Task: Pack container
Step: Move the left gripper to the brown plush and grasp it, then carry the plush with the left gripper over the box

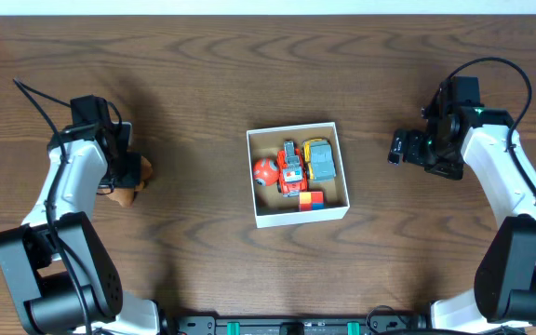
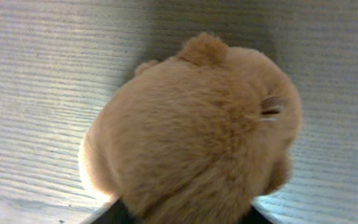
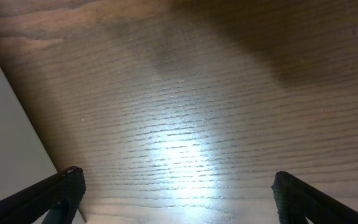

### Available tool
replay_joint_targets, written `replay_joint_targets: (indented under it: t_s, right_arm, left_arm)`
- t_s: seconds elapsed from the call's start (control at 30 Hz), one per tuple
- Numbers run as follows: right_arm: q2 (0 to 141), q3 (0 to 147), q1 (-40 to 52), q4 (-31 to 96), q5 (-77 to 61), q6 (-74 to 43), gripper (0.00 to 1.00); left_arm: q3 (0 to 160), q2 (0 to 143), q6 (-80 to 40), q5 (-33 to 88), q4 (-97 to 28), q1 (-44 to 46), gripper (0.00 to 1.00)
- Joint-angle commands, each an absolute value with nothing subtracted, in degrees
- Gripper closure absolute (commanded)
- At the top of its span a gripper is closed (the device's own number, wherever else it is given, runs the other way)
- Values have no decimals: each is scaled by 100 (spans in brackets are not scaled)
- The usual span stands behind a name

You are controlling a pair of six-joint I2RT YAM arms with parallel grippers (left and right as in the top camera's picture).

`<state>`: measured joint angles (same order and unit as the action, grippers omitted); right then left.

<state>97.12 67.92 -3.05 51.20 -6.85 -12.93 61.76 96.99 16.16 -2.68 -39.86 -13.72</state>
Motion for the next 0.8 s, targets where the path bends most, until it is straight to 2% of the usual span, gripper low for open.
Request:
replay_joint_targets:
  t_s: [0.0, 0.1, 0.47, 0.77]
  right_arm:
    - [9762, 6899, -336, 5124, -687, -1208, 1]
    - [9762, 6899, -336, 5124, -685, -1208, 1]
    - [9762, 6899, -336, 5124, -685, -1208, 1]
    - [9762, 6899, -336, 5124, -687, -1210, 1]
  left_arm:
    - [6176, 9828, 1487, -64, -4040, -1358, 81]
    - [6176, 9778, 1474, 97, -4036, -1323, 94]
    - [6187, 8602, 1476, 716, -4195, -539, 94]
    - [6187, 7179, 1498, 779, -4466, 1031, 94]
